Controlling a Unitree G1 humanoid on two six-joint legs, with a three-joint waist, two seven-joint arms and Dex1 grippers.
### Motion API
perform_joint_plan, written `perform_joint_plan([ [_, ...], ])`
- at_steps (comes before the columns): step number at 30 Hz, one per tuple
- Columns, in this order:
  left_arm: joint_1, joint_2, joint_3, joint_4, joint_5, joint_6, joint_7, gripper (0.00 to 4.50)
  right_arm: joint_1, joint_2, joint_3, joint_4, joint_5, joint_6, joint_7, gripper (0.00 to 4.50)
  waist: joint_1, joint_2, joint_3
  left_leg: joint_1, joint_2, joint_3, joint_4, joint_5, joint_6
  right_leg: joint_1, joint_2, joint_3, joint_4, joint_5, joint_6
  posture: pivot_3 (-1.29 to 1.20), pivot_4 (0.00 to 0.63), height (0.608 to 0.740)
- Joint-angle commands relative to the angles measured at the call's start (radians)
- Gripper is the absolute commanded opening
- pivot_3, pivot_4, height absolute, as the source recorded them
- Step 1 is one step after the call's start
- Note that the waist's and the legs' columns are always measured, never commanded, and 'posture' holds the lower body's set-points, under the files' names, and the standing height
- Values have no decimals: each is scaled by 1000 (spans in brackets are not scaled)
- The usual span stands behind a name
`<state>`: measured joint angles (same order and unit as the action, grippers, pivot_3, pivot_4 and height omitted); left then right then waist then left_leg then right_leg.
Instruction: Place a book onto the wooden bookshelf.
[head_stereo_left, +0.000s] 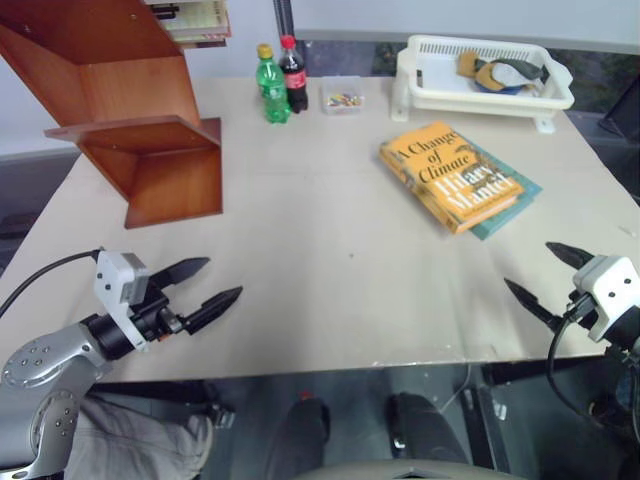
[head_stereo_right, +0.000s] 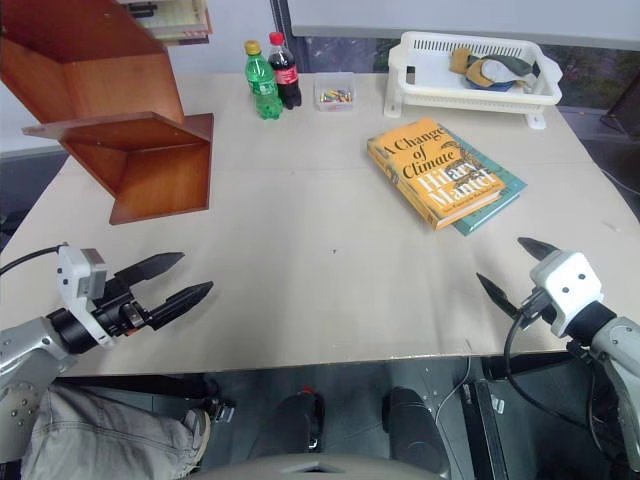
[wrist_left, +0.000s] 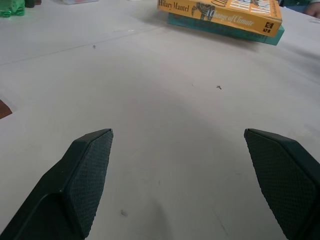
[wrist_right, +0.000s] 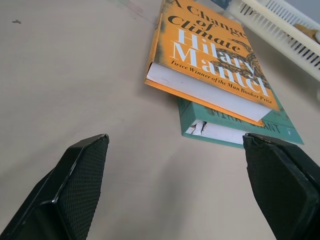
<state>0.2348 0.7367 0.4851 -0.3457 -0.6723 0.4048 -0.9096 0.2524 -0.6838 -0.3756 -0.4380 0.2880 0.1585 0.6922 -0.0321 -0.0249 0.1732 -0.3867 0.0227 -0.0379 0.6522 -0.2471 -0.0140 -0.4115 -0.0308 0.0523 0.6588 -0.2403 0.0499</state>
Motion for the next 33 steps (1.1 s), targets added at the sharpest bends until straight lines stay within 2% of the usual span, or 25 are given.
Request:
perform_joint_plan([
  [1,0,9,27,-19,-3,-10,0,4500,-3,-16,-33,-32,3,2,-2,4405,0,0,0,0,0,0,0,0,0,0,0,0,0,0,0,0,150,740],
  [5,8,-6,25,-48,-13,1,18,4500,-15,-18,-18,-38,-2,27,-11,4405,0,0,0,1,0,1,0,0,0,0,0,1,0,0,0,0,150,740],
  [6,12,-8,25,-54,-15,1,20,4500,-19,-17,-16,-37,0,31,-11,4028,0,0,0,1,0,1,0,0,0,0,0,1,0,0,0,0,150,740],
  [8,18,-9,25,-60,-15,-2,21,4500,-24,-16,-15,-36,1,38,-11,3703,0,0,0,1,0,1,0,0,0,0,0,1,0,0,0,0,150,740],
  [14,24,-14,53,-64,-68,-1,-19,4500,-45,-12,-5,-18,-13,47,-21,725,0,0,0,1,0,1,-1,0,0,0,0,1,0,0,0,0,150,740],
  [16,24,-10,69,-67,-102,7,-35,4500,-52,-12,-1,-10,-18,49,-24,39,0,0,0,1,0,1,-1,0,0,0,0,1,0,0,0,0,150,740],
  [20,11,4,69,-74,-117,30,-24,4500,-109,-9,43,46,-48,55,-39,39,-2,0,0,1,0,2,-1,0,0,0,0,1,0,0,0,0,150,740],
  [26,-39,14,28,-130,-203,114,-22,4500,-278,17,141,210,-126,87,-112,39,-4,-1,0,2,0,2,0,0,0,0,1,2,1,0,0,0,150,740],
  [33,-102,13,-19,-152,-202,133,2,4500,-437,14,193,418,-189,42,-135,39,-5,0,0,1,0,3,-1,0,0,0,1,3,1,4,-1,0,150,740],
])
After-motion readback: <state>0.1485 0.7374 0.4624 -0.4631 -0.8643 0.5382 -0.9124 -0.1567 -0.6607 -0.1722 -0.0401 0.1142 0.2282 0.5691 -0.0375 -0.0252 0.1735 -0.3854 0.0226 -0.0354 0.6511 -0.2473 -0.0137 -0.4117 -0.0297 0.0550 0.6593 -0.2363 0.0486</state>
